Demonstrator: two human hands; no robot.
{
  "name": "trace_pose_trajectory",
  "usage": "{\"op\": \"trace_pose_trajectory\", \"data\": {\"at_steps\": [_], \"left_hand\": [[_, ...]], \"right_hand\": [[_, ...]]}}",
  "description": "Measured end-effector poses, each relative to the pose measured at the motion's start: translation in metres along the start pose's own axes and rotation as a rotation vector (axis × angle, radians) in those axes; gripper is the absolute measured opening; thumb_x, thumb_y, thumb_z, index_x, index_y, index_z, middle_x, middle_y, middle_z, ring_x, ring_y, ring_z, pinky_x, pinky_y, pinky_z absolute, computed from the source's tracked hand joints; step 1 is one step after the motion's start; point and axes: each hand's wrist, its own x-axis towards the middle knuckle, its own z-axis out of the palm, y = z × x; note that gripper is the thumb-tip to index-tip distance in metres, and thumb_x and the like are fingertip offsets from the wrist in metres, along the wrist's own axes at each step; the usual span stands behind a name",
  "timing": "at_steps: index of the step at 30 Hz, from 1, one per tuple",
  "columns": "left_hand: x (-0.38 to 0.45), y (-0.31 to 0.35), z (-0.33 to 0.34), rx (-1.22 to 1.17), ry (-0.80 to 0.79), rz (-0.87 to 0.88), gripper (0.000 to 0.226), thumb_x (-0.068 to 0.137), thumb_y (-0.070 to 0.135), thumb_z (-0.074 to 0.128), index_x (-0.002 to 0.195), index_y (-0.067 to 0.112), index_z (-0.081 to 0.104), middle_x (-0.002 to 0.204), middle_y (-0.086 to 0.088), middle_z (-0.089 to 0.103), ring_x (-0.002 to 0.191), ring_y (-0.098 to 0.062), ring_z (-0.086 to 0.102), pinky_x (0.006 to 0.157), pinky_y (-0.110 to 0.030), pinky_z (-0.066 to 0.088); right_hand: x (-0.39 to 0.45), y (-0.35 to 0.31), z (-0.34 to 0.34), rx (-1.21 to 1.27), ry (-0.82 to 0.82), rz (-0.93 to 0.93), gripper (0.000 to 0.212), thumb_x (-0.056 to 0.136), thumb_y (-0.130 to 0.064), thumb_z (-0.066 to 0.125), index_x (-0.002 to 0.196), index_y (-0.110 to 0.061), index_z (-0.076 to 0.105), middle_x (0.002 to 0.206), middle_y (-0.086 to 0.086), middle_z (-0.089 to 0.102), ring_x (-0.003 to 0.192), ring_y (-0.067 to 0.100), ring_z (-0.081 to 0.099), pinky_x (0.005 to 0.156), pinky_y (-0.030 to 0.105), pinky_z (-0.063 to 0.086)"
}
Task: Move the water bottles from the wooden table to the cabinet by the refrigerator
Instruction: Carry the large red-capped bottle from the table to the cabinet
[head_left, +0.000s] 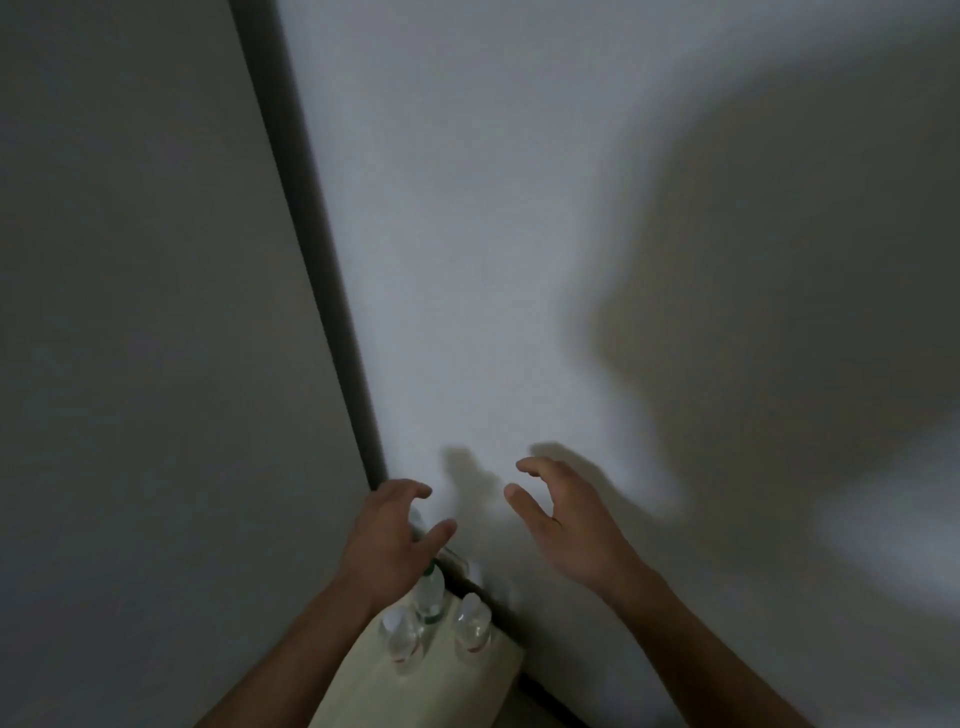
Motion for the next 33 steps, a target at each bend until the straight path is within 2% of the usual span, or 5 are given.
{"op": "trace_pose_trajectory", "data": {"at_steps": [5,9,14,22,33], "left_hand": [[0.005,0.014,0.009,-0.154,-0.098,0.160,0.047,0.087,0.051,0.068,0.126,0.026,0.059,0.130,0.008,0.055,0.119,-0.008,0.049,0.099,-0.022,0.040],[-0.002,0.018,0.019,-0.197,-0.218,0.338,0.049,0.088,0.048,0.069,0.126,0.019,0.059,0.128,0.004,0.057,0.121,-0.014,0.050,0.102,-0.026,0.040],[-0.020,0.033,0.029,-0.277,-0.395,0.555,0.043,0.082,0.038,0.078,0.116,0.014,0.065,0.121,-0.002,0.060,0.116,-0.021,0.056,0.099,-0.028,0.043],[-0.099,0.094,0.034,-0.319,-0.600,0.820,0.067,0.076,0.072,0.059,0.127,0.028,0.054,0.131,0.012,0.049,0.122,-0.009,0.047,0.095,-0.020,0.034],[-0.238,0.183,0.037,-0.208,-0.769,1.163,0.064,0.078,0.070,0.061,0.128,0.032,0.049,0.125,0.014,0.047,0.109,-0.005,0.045,0.086,-0.025,0.044]], "right_hand": [[-0.039,-0.009,-0.013,-0.128,0.140,0.115,0.051,0.096,-0.055,0.046,0.137,-0.025,0.051,0.139,-0.005,0.054,0.124,0.008,0.049,0.104,0.026,0.039],[-0.090,-0.028,-0.014,-0.196,0.301,0.271,0.064,0.088,-0.066,0.038,0.136,-0.026,0.052,0.137,-0.008,0.055,0.106,0.001,0.051,0.089,0.016,0.037],[-0.178,-0.054,-0.009,-0.185,0.521,0.503,0.049,0.095,-0.054,0.049,0.134,-0.025,0.054,0.133,-0.009,0.056,0.115,0.004,0.051,0.095,0.021,0.040],[-0.310,-0.106,-0.017,-0.340,0.667,0.761,0.048,0.097,-0.053,0.047,0.134,-0.024,0.053,0.130,-0.006,0.056,0.113,0.008,0.056,0.095,0.022,0.041],[-0.509,-0.147,-0.002,-0.370,0.835,1.053,0.054,0.095,-0.056,0.049,0.141,-0.028,0.044,0.139,0.001,0.049,0.123,0.019,0.050,0.103,0.036,0.043]]}}
